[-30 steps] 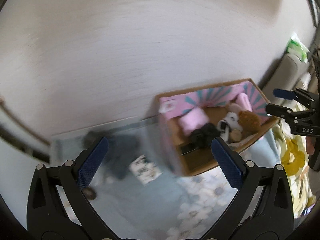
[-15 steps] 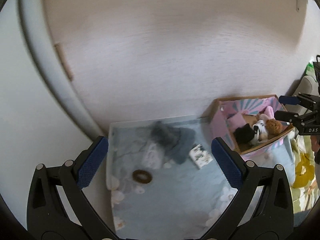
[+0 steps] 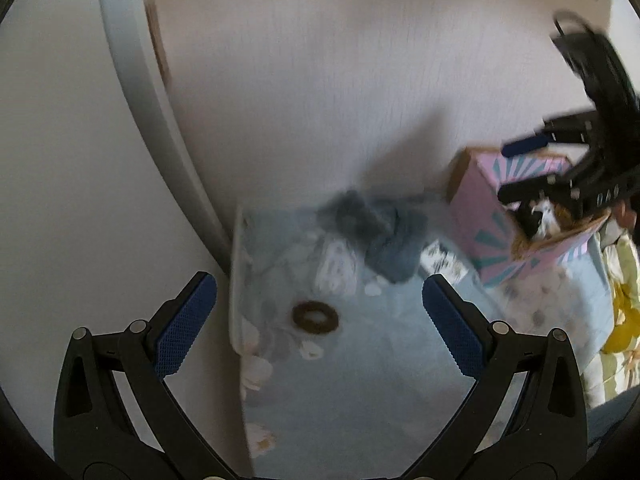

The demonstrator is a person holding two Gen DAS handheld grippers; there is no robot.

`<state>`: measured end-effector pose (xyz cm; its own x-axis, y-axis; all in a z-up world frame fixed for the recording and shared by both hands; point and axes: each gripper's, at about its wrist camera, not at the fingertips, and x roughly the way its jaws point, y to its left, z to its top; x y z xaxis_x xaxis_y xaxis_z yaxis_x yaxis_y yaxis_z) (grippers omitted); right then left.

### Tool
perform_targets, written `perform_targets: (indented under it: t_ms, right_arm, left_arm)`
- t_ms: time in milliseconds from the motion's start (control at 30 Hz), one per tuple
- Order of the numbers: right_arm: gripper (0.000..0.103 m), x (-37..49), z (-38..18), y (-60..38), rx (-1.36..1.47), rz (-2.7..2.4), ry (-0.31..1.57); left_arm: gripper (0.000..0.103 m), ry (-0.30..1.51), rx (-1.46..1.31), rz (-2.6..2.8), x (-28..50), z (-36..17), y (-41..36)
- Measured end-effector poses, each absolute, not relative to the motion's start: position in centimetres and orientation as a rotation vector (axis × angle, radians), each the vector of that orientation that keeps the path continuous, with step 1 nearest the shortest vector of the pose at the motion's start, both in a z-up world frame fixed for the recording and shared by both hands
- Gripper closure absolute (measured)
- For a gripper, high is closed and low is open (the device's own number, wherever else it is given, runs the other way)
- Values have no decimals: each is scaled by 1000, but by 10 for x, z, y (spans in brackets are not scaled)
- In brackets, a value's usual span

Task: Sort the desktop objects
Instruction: 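Grasp the brown scrunchie with the left tool while the right tool grasps the gray fuzzy slipper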

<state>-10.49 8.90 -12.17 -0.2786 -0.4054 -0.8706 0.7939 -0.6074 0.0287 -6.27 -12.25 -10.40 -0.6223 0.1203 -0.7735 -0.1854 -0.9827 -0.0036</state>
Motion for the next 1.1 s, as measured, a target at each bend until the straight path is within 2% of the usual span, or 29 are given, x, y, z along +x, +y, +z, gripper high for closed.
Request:
perform_targets:
  t_ms: [67, 200, 433, 600, 733, 800, 900, 1033, 1100]
  right_arm:
    - [35, -111, -141, 69, 1193, -1900, 584]
    - [35, -117, -186, 33, 1274, -1809, 680]
    - [35, -126, -232, -8, 1324, -1721, 822]
    - [35, -132, -254, -17, 1377, -1705, 844]
    - [35, -130, -261, -19, 1376, -1704, 858]
    - [35, -129, -262, -18, 1371, -1702, 862]
    - [45, -129, -264, -16, 1372, -1707, 855]
    - [62, -127, -265, -12, 1358, -1718, 861]
    - [72, -126, -264, -9, 1359, -1724, 857]
  left_arm:
    - [1, 102, -1314, 2658, -67, -134, -122]
    - [14, 76, -1364, 2619, -77, -184, -123]
    - [15, 135, -1361, 2594, -90, -223, -123]
    - [36, 117, -1387, 2532, -95, -238, -121]
    - [40, 117, -1388, 2522, -93, -243, -121]
    - [50, 116, -1380, 2522, -91, -242, -121]
    - [61, 123, -1367, 2524, -90, -242, -122]
    - [71, 136, -1357, 2530, -86, -241, -121]
    - [78, 138, -1353, 2536, -84, -241, -120]
